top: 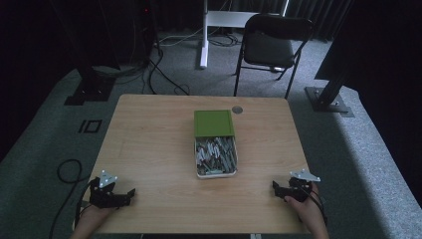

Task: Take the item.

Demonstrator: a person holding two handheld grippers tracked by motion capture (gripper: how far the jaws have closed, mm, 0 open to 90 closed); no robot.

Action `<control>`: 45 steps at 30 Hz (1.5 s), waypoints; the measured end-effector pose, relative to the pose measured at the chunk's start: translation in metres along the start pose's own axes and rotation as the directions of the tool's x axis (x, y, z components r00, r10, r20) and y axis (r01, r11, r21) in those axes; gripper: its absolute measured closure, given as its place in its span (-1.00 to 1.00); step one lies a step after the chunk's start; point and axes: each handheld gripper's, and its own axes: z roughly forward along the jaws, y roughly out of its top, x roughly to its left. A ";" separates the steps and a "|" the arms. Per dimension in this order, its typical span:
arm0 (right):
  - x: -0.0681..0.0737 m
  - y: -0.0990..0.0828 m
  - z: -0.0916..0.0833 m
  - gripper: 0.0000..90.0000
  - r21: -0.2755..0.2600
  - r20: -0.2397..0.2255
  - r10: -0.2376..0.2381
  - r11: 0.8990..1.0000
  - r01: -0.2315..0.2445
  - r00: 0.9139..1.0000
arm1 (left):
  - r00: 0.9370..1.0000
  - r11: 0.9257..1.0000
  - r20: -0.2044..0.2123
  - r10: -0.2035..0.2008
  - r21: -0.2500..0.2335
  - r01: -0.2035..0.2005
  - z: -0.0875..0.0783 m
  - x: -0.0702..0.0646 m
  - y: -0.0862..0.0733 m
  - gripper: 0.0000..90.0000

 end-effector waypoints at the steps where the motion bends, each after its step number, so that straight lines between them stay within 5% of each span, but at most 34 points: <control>1: 0.000 0.000 0.000 -0.75 0.000 0.000 0.000 1.000 0.000 1.000 | 1.000 1.000 0.000 0.000 0.000 0.000 0.000 0.000 0.000 -0.97; 19: 0.006 0.009 -0.004 -0.74 0.018 0.027 -0.012 1.000 0.011 1.000 | 1.000 1.000 0.002 0.002 0.000 -0.002 0.000 0.000 0.000 -0.97; 45: 0.038 0.080 -0.046 -0.69 -0.157 -0.042 -0.060 0.986 0.053 0.997 | 1.000 1.000 0.002 0.000 0.001 0.000 0.000 0.000 0.000 -0.97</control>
